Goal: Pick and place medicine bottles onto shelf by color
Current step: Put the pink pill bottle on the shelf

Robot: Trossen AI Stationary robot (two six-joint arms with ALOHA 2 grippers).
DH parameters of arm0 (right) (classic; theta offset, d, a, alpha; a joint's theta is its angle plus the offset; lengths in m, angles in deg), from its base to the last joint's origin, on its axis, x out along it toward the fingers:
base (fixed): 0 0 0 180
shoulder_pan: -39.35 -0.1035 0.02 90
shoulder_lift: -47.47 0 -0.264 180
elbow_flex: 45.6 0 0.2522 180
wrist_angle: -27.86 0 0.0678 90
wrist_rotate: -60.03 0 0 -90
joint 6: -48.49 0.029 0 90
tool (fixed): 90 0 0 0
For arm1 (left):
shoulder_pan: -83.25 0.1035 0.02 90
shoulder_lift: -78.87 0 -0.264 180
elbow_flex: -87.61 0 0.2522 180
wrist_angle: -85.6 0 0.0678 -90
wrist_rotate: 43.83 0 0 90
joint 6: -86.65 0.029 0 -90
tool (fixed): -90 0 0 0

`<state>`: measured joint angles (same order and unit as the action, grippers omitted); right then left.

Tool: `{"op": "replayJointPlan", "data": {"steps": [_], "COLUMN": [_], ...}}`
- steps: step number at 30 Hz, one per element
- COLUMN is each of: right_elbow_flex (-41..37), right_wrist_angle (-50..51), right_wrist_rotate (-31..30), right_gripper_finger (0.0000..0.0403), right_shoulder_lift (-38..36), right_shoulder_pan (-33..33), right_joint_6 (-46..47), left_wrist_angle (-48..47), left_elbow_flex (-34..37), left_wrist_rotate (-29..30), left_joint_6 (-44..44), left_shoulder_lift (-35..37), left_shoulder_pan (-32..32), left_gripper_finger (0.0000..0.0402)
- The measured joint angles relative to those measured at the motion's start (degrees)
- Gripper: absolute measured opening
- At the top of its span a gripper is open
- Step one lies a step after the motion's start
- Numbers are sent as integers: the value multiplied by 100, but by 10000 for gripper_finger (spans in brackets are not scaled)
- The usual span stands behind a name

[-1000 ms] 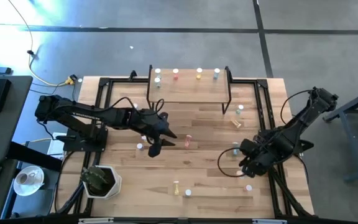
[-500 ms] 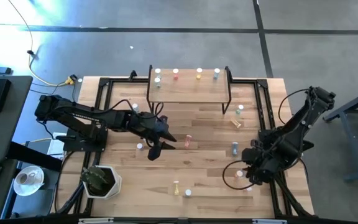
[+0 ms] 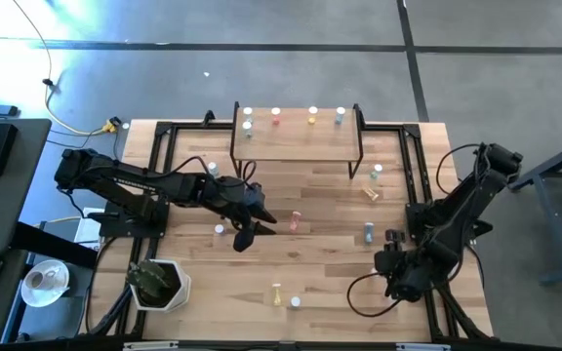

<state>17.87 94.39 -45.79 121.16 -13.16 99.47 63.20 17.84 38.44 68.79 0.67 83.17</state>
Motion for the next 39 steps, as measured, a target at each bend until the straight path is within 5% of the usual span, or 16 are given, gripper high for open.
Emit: {"op": "replayJointPlan", "data": {"steps": [39], "right_elbow_flex": [2], "right_wrist_angle": [-436], "right_wrist_rotate": [99], "right_gripper_finger": [185], "right_shoulder_lift": [1007], "right_shoulder_pan": [118], "right_joint_6": [297], "left_wrist_angle": [-4], "left_elbow_flex": [-4], "left_wrist_rotate": [-11], "left_joint_6": [0], "left_shoulder_lift": [0], "left_shoulder_pan": [2], "left_gripper_finger": [156]}}
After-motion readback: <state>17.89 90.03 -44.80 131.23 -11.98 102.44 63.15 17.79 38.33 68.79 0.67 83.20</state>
